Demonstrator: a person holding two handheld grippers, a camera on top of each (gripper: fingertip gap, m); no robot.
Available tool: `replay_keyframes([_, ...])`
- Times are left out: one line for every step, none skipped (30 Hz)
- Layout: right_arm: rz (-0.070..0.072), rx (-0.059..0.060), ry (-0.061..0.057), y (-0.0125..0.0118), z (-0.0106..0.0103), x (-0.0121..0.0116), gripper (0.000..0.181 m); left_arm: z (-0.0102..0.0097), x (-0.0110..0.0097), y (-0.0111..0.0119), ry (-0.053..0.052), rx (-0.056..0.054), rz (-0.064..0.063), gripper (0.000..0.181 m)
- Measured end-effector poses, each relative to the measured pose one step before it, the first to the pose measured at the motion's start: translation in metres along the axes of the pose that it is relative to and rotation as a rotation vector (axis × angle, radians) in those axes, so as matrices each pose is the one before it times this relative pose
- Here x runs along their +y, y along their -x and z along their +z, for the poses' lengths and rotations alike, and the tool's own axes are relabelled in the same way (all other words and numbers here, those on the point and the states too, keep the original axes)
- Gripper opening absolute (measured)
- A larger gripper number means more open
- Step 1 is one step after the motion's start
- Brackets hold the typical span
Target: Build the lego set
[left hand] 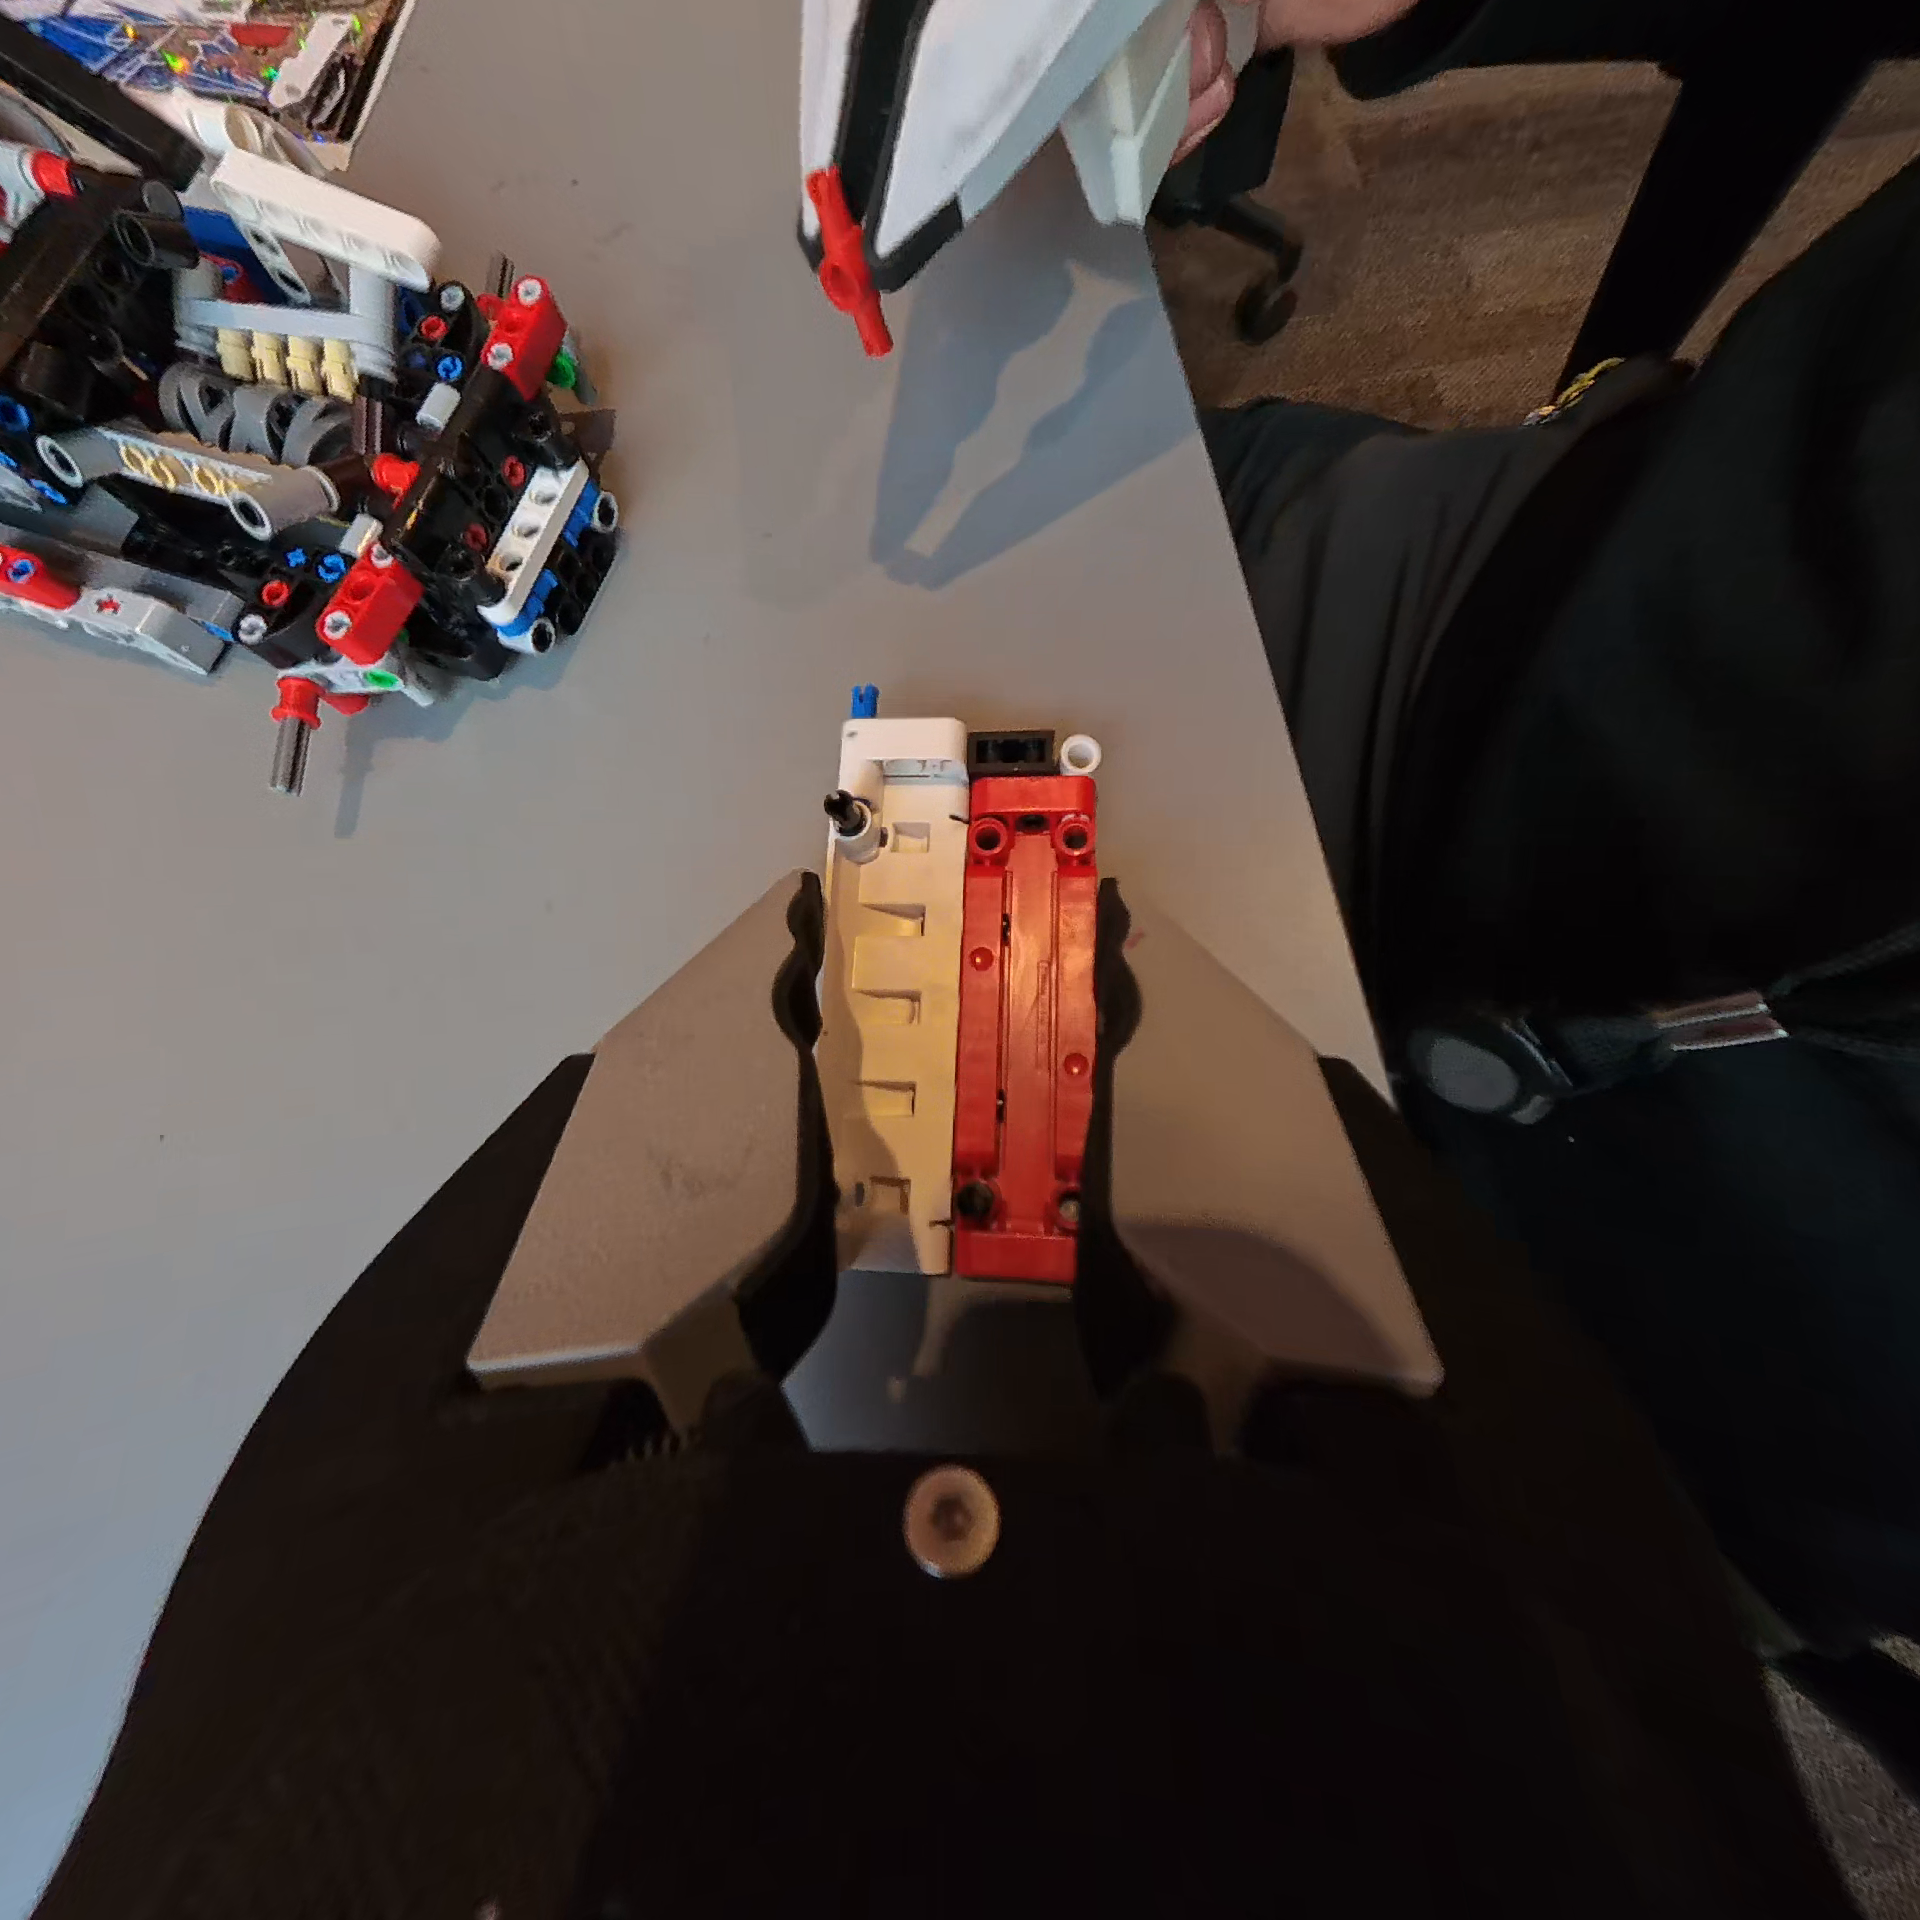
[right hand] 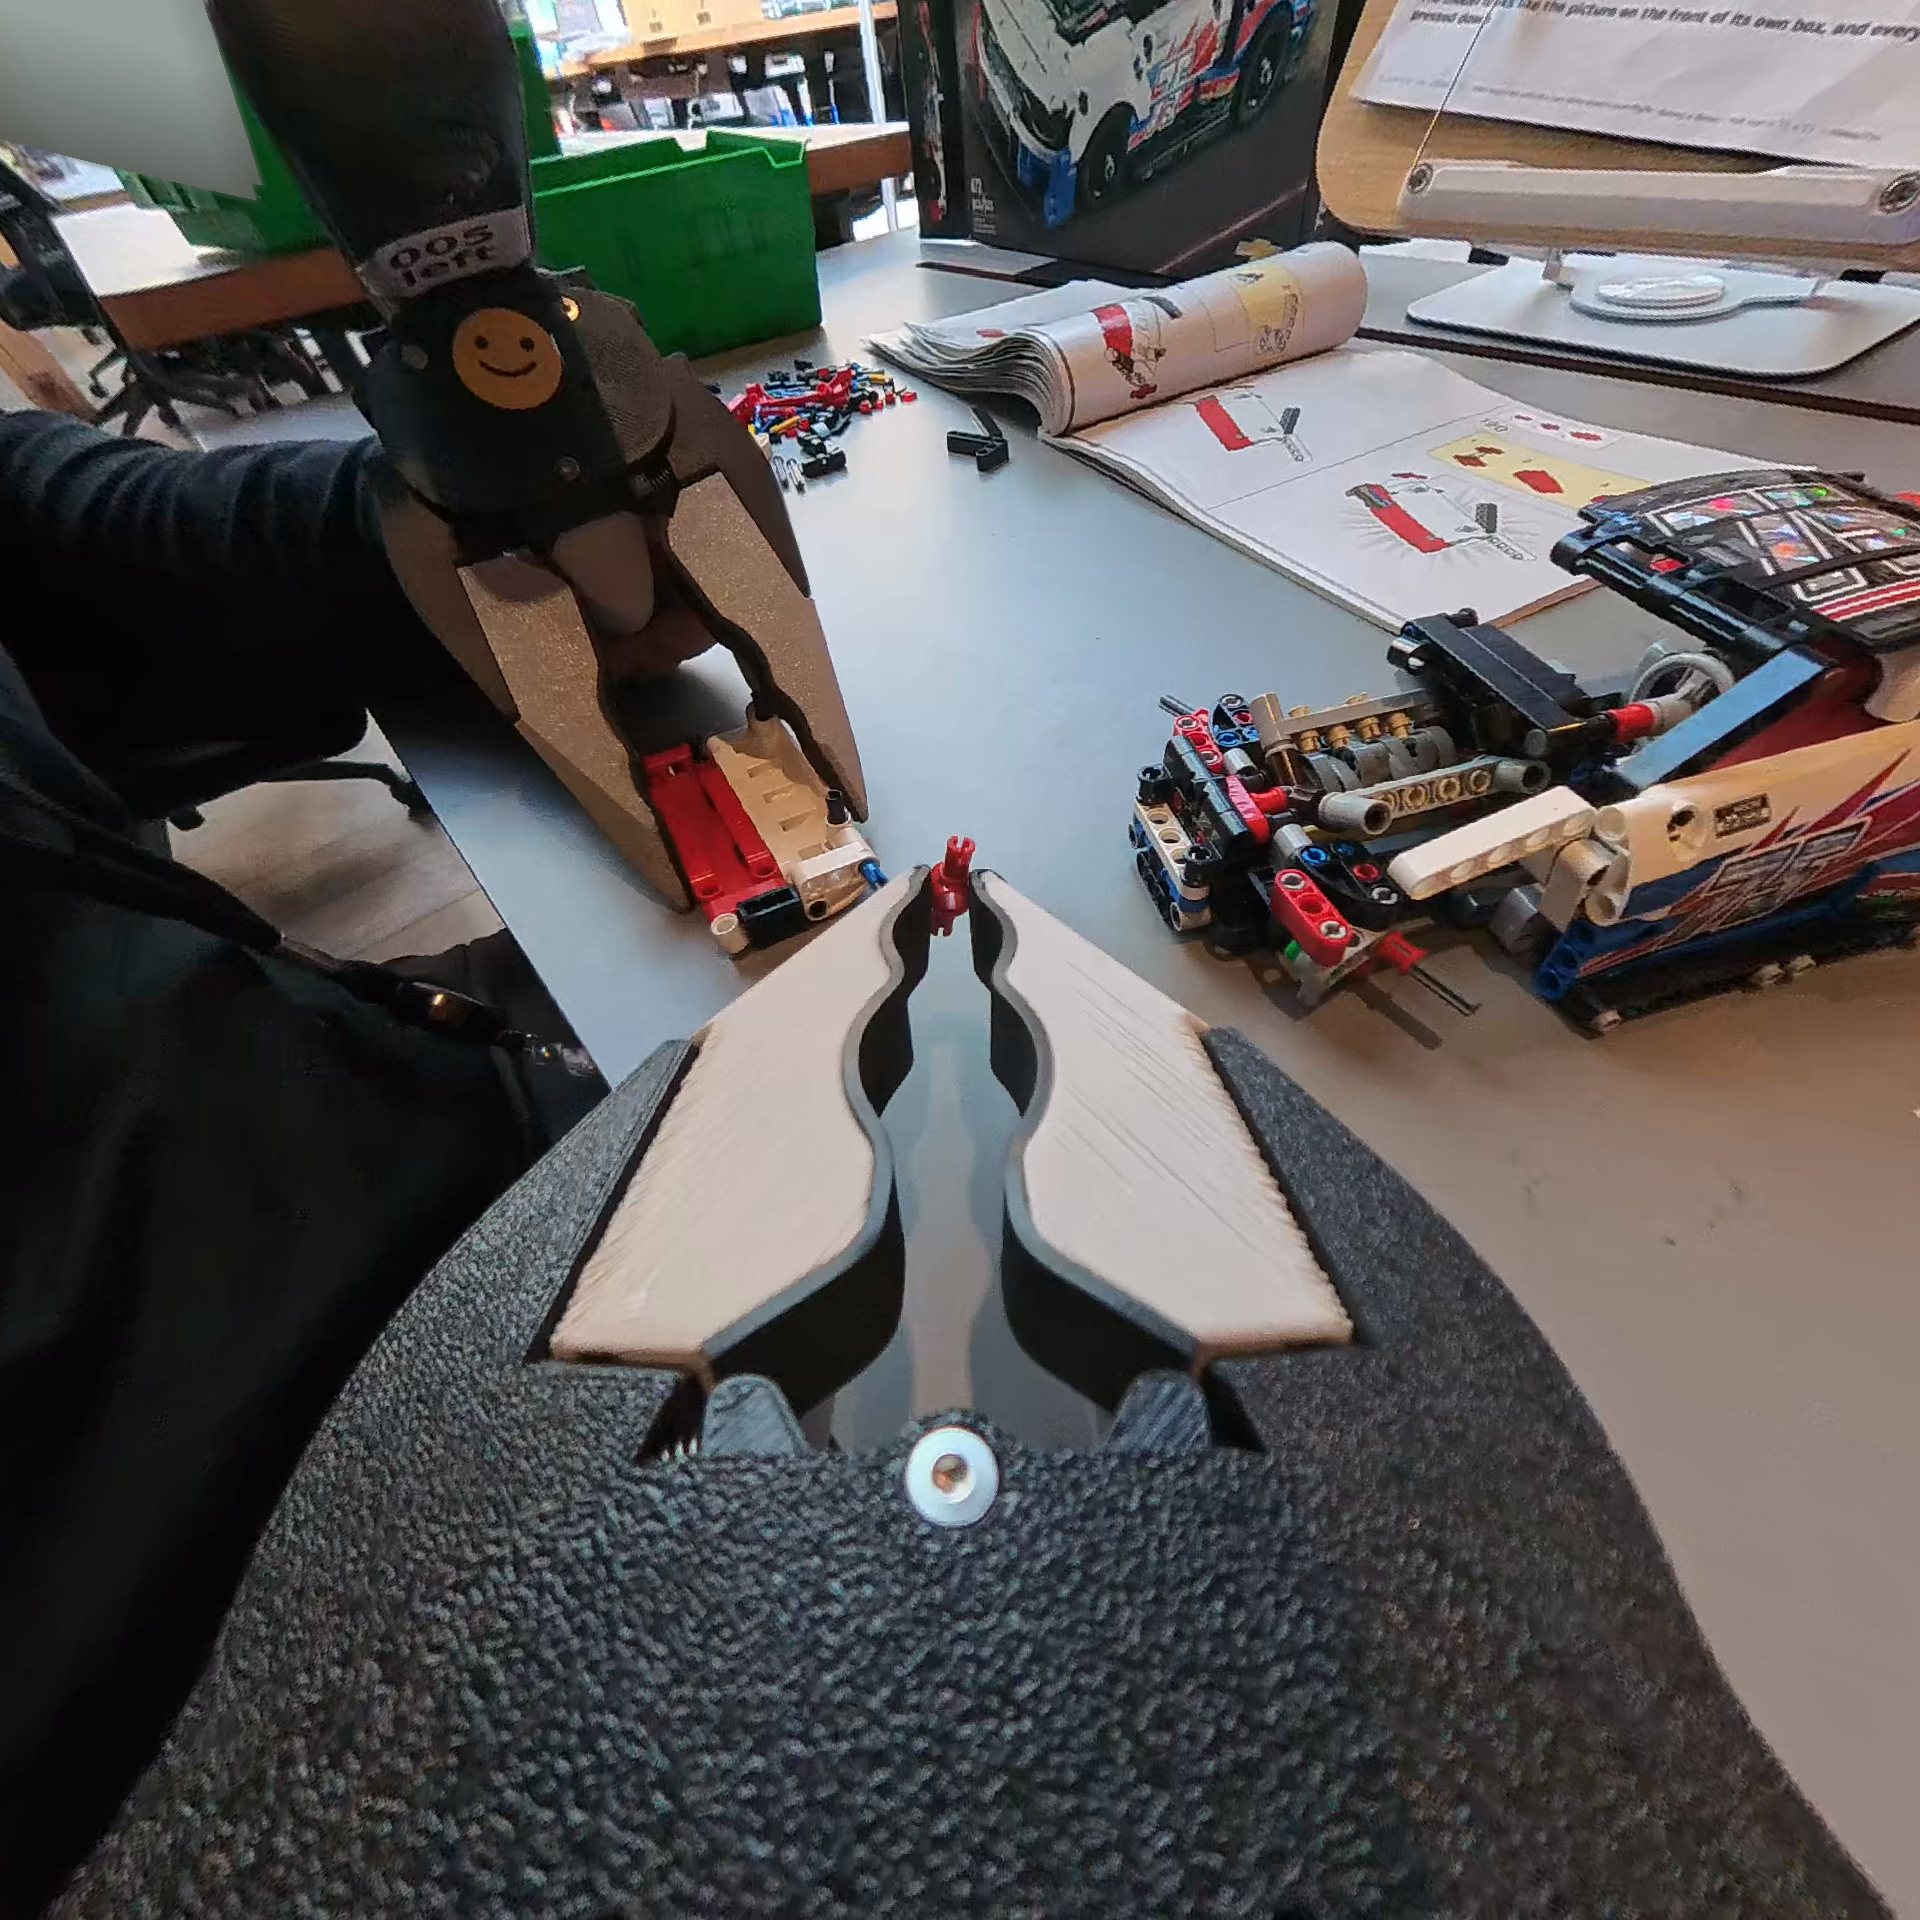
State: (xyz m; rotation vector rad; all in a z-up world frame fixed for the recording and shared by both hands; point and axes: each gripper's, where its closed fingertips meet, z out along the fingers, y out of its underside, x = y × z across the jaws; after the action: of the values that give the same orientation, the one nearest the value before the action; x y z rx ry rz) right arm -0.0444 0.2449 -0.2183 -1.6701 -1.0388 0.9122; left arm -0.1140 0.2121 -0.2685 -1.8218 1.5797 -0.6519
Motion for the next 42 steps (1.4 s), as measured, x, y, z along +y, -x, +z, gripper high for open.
replay_keyframes([0.0004,-0.0029,-0.0035,0.00129,-0.00129,0.00007,0.007,-0.0004,-0.00549,-0.00182,-0.0281,0.013,-0.0057,0.05])
replay_keyframes([-0.0003,-0.0021,-0.0045,0.0013,-0.00192,0.00004,0.007,-0.00002,-0.00645,-0.00176,-0.032,0.0157,-0.0162,0.05])
replay_keyframes([-0.0018,-0.0003,-0.0028,0.00117,-0.00234,0.00028,0.007,0.00088,-0.00505,-0.00195,-0.0215,0.0208,-0.0179,0.049])
replay_keyframes([-0.0031,0.0012,0.0005,0.00087,-0.00243,0.0009,0.007,0.00212,-0.00287,-0.002,-0.0071,0.0204,-0.01,0.049])
replay_keyframes([-0.0032,0.0013,0.001,0.00086,-0.00265,0.00113,0.007,0.00285,-0.00134,0.00002,0.0031,0.0041,-0.0009,0.049])
replay_keyframes([-0.0019,0.0007,0.0,0.00089,-0.00276,0.00093,0.007,0.00303,-0.00087,0.0008,0.0085,-0.0027,0.0062,0.049])
replay_keyframes([-0.0017,0.0006,0.0004,0.00077,-0.00279,0.00116,0.007,0.00321,-0.00181,-0.0008,0.0037,0.0056,0.0074,0.05])
replay_keyframes([-0.003,0.0008,0.0006,0.0008,-0.00262,0.00126,0.007,0.00315,-0.00343,-0.0021,-0.0054,0.0118,0.005,0.049])
replay_keyframes([-0.0035,-0.0007,-0.0003,0.00117,-0.00282,0.00134,0.007,0.00316,-0.00402,-0.00289,-0.0097,0.0169,0.0058,0.049])
replay_keyframes([-0.002,-0.0013,-0.0004,0.00167,-0.00276,0.00153,0.007,0.00292,-0.00403,-0.00326,-0.0098,0.0209,0.012,0.05])
replay_keyframes([-0.0014,-0.0005,0.0,0.00201,-0.00296,0.00199,0.007,0.00277,-0.00358,-0.00241,-0.0084,0.0157,0.0194,0.05])
replay_keyframes([-0.002,0.0019,0.0007,0.00199,-0.0034,0.00234,0.007,0.0031,-0.0032,0.00007,-0.0036,0.0042,0.015,0.05])
replay_keyframes([-0.0025,0.0039,-0.0001,0.00198,-0.00385,0.00251,0.007,0.00398,-0.00276,0.00045,0.0006,0.0089,0.0093,0.05])
replay_keyframes([-0.0024,0.0047,-0.0017,0.00187,-0.00429,0.00232,0.007,0.0045,-0.00315,-0.0016,0.0006,0.025,0.0114,0.05])
replay_keyframes([-0.0013,0.0071,-0.0016,0.00125,-0.00459,0.00249,0.007,0.00474,-0.00319,-0.00168,0.0018,0.0241,0.0163,0.05])
replay_keyframes([0.0001,0.0101,0.0007,0.00033,-0.00469,0.00262,0.007,0.00549,-0.00258,-0.00115,0.008,0.0206,0.0189,0.05])
replay_keyframes([0.0017,0.0084,0.0006,0.00011,-0.0044,0.00248,0.007,0.00611,-0.00082,-0.00272,0.0198,0.0304,0.0214,0.05])
replay_keyframes([0.0021,0.0054,-0.0005,0.00034,-0.00409,0.00203,0.007,0.00655,0.00095,-0.00185,0.031,0.026,0.0227,0.05])
replay_keyframes([-0.0019,0.0072,0.0003,-0.00002,-0.00368,0.00213,0.007,0.0062,0.00171,-0.00027,0.0348,0.0168,0.0312,0.05])
replay_keyframes([-0.007,0.01,0.0055,-0.00079,-0.00311,0.0031,0.007,0.00531,0.00051,0.00025,0.0256,0.013,0.0415,0.05])
replay_keyframes([-0.008,0.0121,0.0096,-0.00163,-0.00258,0.00382,0.007,0.00419,-0.00152,0.00244,0.0117,0.003,0.0319,0.05])
replay_keyframes([-0.0053,0.0102,0.0078,-0.00169,-0.00256,0.00307,0.007,0.00318,-0.00296,0.00292,-0.0004,0.0065,0.0155,0.05])
replay_keyframes([-0.0018,0.0069,0.0038,-0.00128,-0.00262,0.002,0.007,0.00287,-0.00251,0.00135,-0.001,0.0212,0.0014,0.05])
replay_keyframes([0.0004,0.0078,0.0012,-0.00151,-0.00262,0.00138,0.007,0.00222,-0.00213,0.00071,-0.0008,0.0238,-0.0039,0.05])
replay_keyframes([0.0012,0.0067,-0.0016,-0.00108,-0.00256,0.00053,0.007,0.00197,-0.00192,0.00096,-0.0006,0.0112,0.0029,0.05])
replay_keyframes([0.0009,0.0038,-0.0057,-0.00033,-0.00244,-0.00071,0.007,0.00159,-0.00174,0.00106,-0.0014,0.0013,0.0101,0.05])
replay_keyframes([-0.0005,0.0047,-0.0067,-0.00029,-0.00216,-0.00125,0.007,0.00123,-0.00263,-0.00027,-0.007,0.0066,0.0097,0.05])
replay_keyframes([-0.0012,0.0033,-0.0056,-0.00016,-0.00197,-0.00099,0.007,0.00115,-0.00312,-0.00133,-0.0108,0.0137,0.0051,0.05])
replay_keyframes([-0.0006,0.0017,-0.0037,-0.00049,-0.00168,-0.00078,0.007,0.00119,-0.00223,-0.00055,-0.006,0.0134,0.0028,0.05])
replay_keyframes([-0.0053,0.0037,0.0002,-0.00131,-0.00162,-0.00066,0.007,0.00191,0.00014,-0.00002,0.0089,0.0135,0.0043,0.05])
replay_keyframes([-0.0184,0.0111,0.0056,-0.00314,-0.00184,-0.00029,0.007,0.00254,0.00248,0.00097,0.023,0.0044,0.0123,0.051])
replay_keyframes([-0.0293,0.0194,0.0104,-0.00493,-0.00191,0.00016,0.007,0.00066,-0.00106,0.00046,-0.0003,0.0045,0.0154,0.05])
replay_keyframes([-0.0242,0.0196,0.0083,-0.00536,-0.00164,-0.00023,0.007,0.00012,-0.00026,0.00002,0.0038,0.0058,0.0028,0.05])
replay_keyframes([-0.0093,0.0123,-0.001,-0.00401,-0.0011,-0.00125,0.007,-0.00003,0.00006,0.00014,0.0026,0.0028,-0.0079,0.051])
replay_keyframes([0.0058,0.0064,-0.0096,-0.00227,-0.00095,-0.00163,0.007,-0.00015,-0.00025,-0.00005,-0.007,0.0007,-0.011,0.051])
replay_keyframes([0.0159,0.0016,-0.0115,-0.00019,-0.00123,-0.00122,0.007,-0.00046,0.00043,-0.00001,-0.0036,-0.0011,-0.0098,0.051])
replay_keyframes([0.0138,0.0011,-0.008,0.00157,-0.00193,0.0001,0.007,-0.0009,0.00083,-0.00038,-0.0003,-0.002,-0.0088,0.05])
replay_keyframes([0.0025,0.0044,0.0008,0.0024,-0.00265,0.00272,0.007,-0.00085,0.00071,0.0001,-0.0001,-0.0099,-0.0033,0.05])
replay_keyframes([-0.004,0.0073,0.0123,0.00231,-0.00314,0.00503,0.007,-0.00065,0.00058,0.00012,0.0005,-0.0144,0.0011,0.05])
replay_keyframes([-0.001,0.007,0.0124,0.00226,-0.0035,0.00488,0.007,-0.00032,0.00043,-0.00062,0.0009,-0.0133,0.0056,0.051])
replay_keyframes([0.0057,0.0017,0.0026,0.00271,-0.004,0.00292,0.007,-0.00003,0.00026,-0.00078,0.0012,-0.0114,0.0099,0.051])
replay_keyframes([0.009,-0.0026,-0.0038,0.00282,-0.00414,0.00121,0.008,0.00008,0.00017,-0.00061,0.0021,-0.0092,0.0108,0.051])
